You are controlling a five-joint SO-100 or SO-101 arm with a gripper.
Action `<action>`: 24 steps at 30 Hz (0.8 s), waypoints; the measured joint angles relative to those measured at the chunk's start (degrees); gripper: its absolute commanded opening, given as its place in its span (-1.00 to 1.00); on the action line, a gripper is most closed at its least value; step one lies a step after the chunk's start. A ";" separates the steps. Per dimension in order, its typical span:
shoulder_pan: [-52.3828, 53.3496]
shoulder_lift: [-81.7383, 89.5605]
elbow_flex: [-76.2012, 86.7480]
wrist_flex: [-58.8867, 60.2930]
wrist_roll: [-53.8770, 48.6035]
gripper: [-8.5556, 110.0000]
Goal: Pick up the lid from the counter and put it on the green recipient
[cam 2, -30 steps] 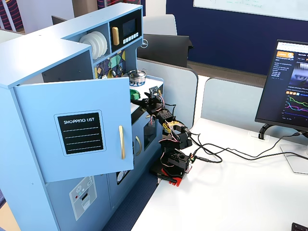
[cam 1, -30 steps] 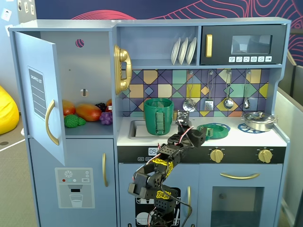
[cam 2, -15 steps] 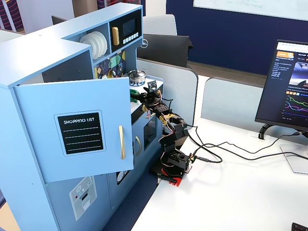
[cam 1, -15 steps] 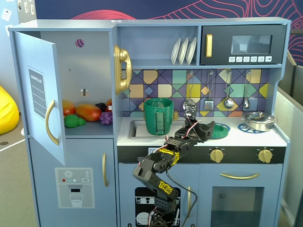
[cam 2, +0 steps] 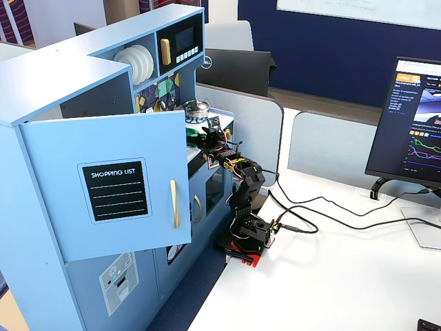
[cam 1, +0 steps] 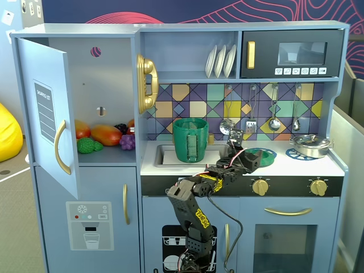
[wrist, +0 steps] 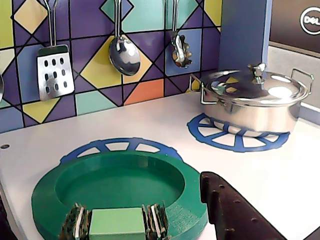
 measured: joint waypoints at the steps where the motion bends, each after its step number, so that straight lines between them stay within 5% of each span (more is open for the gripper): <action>1: 0.00 -0.35 0.00 -0.53 0.00 -0.10; 24: -0.88 -6.50 0.00 -3.69 0.00 -0.19</action>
